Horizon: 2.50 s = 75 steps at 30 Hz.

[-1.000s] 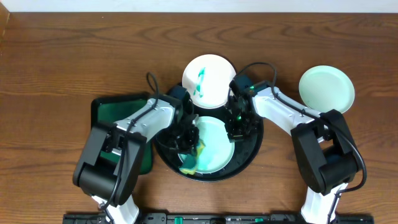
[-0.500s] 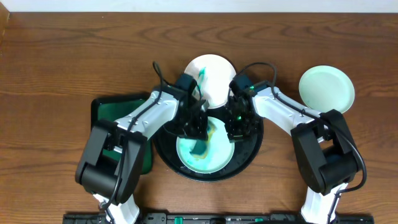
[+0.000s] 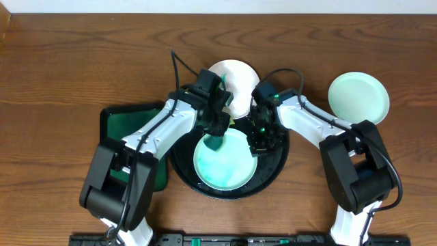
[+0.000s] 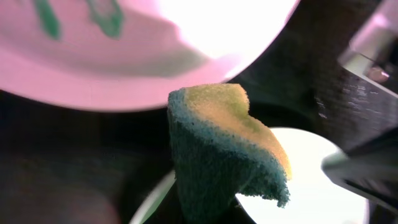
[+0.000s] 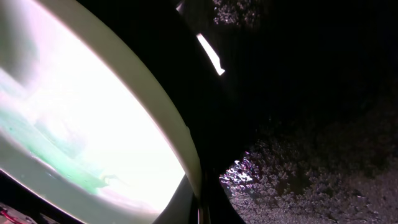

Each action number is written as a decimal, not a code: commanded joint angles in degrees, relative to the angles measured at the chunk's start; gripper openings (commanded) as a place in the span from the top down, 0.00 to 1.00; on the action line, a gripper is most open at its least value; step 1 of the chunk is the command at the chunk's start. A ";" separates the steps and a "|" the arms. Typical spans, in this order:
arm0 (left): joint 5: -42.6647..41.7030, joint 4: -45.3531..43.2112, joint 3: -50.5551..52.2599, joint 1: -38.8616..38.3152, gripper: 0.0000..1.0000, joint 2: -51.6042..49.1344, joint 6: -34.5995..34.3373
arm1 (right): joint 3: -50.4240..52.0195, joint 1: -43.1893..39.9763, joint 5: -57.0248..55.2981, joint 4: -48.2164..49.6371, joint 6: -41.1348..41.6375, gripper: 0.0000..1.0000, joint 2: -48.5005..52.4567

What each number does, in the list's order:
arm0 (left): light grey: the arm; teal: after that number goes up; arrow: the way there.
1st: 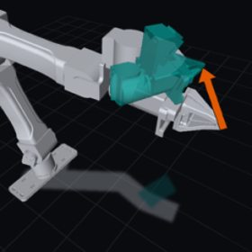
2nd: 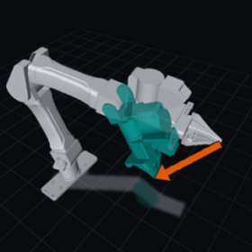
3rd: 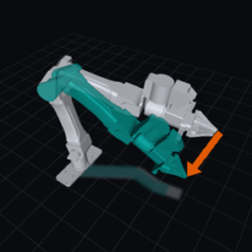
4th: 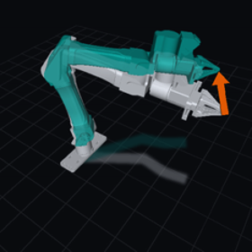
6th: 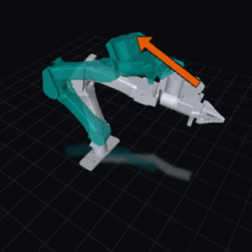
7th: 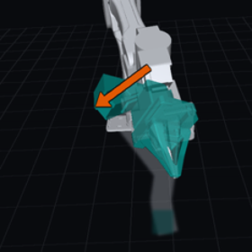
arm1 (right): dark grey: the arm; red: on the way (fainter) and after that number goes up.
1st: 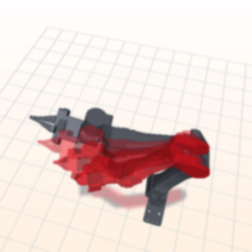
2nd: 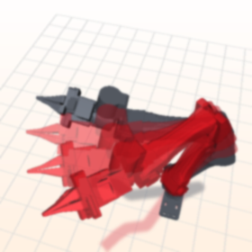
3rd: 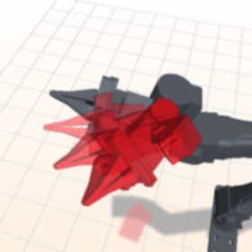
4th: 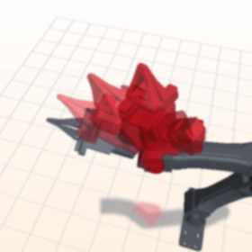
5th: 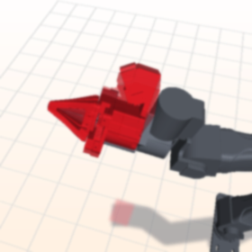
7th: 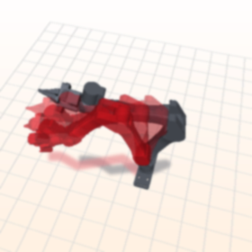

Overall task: Clean dirty plates on tray and stack at the side
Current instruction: 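Scrub the bottom plate with the sponge while right gripper holds rim, then scrub the lower part of the bottom plate with the left sponge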

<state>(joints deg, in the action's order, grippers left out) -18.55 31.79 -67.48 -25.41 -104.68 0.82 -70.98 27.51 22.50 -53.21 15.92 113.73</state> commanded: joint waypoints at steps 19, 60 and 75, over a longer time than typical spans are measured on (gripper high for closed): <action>7.69 2.78 5.64 0.98 0.93 -7.56 5.92 | 0.48 0.57 -1.29 -0.90 -0.31 0.99 0.76; 12.85 5.16 9.27 -4.07 0.93 5.03 3.87 | 0.48 0.57 -1.46 -0.81 -0.87 0.98 0.76; 4.79 -1.84 16.28 -13.25 0.93 5.03 2.89 | 0.48 0.57 -1.46 -1.42 -1.66 0.98 0.76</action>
<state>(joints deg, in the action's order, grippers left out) -8.45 28.49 -53.32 -36.88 -97.97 3.29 -70.89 27.77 22.41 -54.61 14.46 113.73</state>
